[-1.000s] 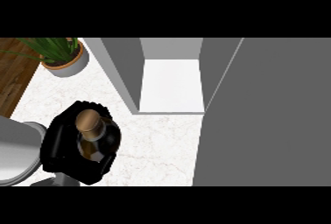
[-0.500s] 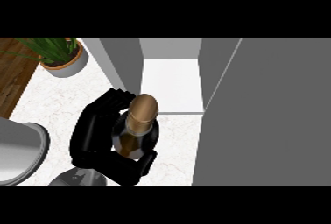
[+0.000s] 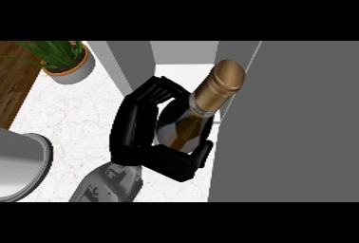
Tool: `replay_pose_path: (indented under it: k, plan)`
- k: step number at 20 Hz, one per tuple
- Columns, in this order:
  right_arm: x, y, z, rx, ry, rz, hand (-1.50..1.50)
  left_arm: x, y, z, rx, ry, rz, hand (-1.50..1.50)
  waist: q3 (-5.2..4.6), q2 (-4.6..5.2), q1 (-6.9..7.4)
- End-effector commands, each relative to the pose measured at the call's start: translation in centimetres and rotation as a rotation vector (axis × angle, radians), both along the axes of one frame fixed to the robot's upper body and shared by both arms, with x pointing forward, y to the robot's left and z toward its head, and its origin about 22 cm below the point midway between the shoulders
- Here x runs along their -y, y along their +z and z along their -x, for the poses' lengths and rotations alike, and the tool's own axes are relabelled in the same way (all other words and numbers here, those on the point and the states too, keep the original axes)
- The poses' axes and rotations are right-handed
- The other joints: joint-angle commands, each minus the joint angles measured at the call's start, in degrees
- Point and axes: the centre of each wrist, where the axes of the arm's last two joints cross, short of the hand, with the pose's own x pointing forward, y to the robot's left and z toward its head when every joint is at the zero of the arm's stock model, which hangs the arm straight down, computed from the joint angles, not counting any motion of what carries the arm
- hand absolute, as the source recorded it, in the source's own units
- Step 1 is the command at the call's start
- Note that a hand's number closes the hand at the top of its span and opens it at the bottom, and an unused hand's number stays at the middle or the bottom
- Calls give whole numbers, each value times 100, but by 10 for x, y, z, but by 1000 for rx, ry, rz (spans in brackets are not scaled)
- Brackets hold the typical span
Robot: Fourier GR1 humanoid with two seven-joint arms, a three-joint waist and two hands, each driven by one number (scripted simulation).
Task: Pick up the wine, place it into the cabinet and close the cabinet
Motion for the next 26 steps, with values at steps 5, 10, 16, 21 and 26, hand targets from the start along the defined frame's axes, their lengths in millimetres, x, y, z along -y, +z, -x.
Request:
replay_pose_path:
  k: [5, 10, 16, 21, 26]
  plan:
    - [-4, 3, 25, 36, 28, -33, -150, 36, 8, -20, 6, 61, -23, 150, -1, 3, -27]
    - [2, -1, 29, 33, 44, -12, -150, 28, 10, -25, 14, 91, -57, 150, 1, -5, 18]
    - [3, 14, 15, 49, 44, -16, -150, 38, -17, -45, -7, 107, -37, 150, -4, 15, -21]
    - [8, 16, 23, 40, 38, -17, -150, 27, -43, -39, -47, 132, 35, 150, -5, 11, -11]
    - [3, -2, 20, 42, 26, -22, -150, 35, -54, -41, -40, 139, -33, 150, 0, 6, -5]
